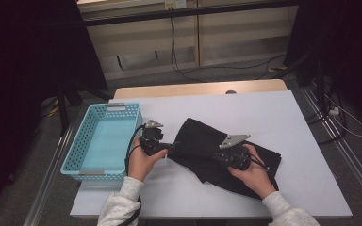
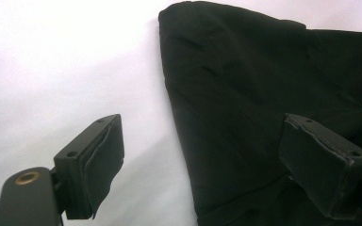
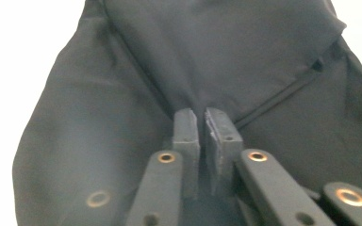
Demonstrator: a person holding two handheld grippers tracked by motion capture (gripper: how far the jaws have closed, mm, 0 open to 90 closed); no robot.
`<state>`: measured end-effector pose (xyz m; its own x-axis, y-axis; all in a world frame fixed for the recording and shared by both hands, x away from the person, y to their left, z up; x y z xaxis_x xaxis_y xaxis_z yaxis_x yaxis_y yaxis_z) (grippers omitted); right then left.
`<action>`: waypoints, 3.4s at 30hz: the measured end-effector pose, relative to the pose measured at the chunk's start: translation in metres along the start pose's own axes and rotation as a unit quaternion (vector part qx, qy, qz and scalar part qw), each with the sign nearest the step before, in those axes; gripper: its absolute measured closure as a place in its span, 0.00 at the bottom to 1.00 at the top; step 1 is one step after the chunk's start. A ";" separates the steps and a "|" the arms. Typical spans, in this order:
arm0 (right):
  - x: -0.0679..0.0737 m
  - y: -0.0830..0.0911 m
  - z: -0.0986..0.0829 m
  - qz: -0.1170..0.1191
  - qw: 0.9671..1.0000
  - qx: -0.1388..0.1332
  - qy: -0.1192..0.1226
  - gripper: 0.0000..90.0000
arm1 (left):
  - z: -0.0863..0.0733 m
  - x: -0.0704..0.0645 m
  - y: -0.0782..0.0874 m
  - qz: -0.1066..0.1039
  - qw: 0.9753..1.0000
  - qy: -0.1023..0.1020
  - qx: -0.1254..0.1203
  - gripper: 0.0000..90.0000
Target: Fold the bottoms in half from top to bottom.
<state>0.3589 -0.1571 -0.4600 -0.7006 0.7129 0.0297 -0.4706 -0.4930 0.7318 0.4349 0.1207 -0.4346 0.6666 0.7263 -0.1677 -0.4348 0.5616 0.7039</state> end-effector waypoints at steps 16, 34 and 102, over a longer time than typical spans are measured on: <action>-0.001 0.021 0.001 0.021 0.999 -0.032 -0.002 0.99 | 0.003 -0.001 0.003 0.003 1.000 -0.003 -0.009 0.17; -0.002 0.039 -0.009 0.028 0.999 -0.040 -0.003 0.99 | 0.003 0.000 -0.002 0.007 1.000 -0.002 -0.004 0.16; -0.005 0.069 -0.034 0.027 0.998 -0.047 -0.022 1.00 | 0.011 -0.002 -0.004 0.003 1.000 -0.010 -0.004 0.15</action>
<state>0.3121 -0.2117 -0.4326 -0.7033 0.7041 0.0982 -0.4825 -0.5742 0.6614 0.4420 0.1129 -0.4295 0.6766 0.7211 -0.1491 -0.4433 0.5605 0.6995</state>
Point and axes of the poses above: each handheld gripper's, and its own axes: y roughly backward along the jaws, z roughly out of its top, x roughly to its left, the point moved 1 cm from there along -y, roughly forward along the jaws, and after that the axes turned 3 degrees about x, right-handed, at the moved point
